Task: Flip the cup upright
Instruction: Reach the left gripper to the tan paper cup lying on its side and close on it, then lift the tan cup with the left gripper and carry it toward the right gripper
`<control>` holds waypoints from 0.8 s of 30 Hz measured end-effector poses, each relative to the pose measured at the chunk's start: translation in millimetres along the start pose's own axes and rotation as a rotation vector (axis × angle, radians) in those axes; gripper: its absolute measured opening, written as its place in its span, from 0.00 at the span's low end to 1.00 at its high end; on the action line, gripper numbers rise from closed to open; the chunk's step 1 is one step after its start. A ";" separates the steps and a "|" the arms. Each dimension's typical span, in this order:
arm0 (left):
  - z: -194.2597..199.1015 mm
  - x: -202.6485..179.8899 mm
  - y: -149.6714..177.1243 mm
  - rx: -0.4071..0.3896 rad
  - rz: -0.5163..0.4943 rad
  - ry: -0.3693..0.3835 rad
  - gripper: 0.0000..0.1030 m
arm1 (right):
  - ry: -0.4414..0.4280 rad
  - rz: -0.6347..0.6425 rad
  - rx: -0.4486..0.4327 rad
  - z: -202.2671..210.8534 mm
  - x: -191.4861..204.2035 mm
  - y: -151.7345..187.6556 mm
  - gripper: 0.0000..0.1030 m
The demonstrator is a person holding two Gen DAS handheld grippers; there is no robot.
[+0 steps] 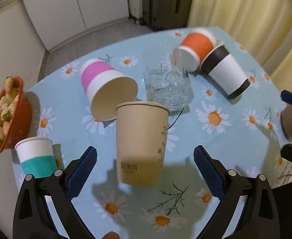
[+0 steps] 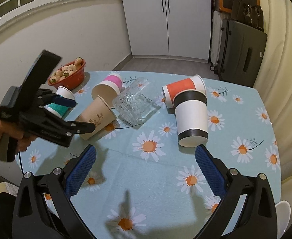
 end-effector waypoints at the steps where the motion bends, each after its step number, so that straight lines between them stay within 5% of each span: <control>1: -6.2 0.2 -2.6 0.024 -0.011 -0.002 0.88 | -0.003 -0.001 0.003 -0.9 -0.5 0.6 0.96; 12: -32.3 2.2 -14.3 0.099 -0.026 -0.015 0.58 | -0.027 -0.017 0.009 -3.1 -10.3 3.4 0.96; 24: -15.5 4.2 -8.5 0.088 0.023 0.006 0.57 | -0.045 -0.030 -0.007 9.5 -8.2 5.6 0.96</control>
Point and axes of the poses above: each gripper's, at about its wrist camera, not at the fingertips, and z roughly against the way its jaws point, x to its left, y to its underside, the point moved 7 cm from there along -z, roughly the way its jaws point, and after that the axes turned 7 degrees about x, right-handed, at the moved point
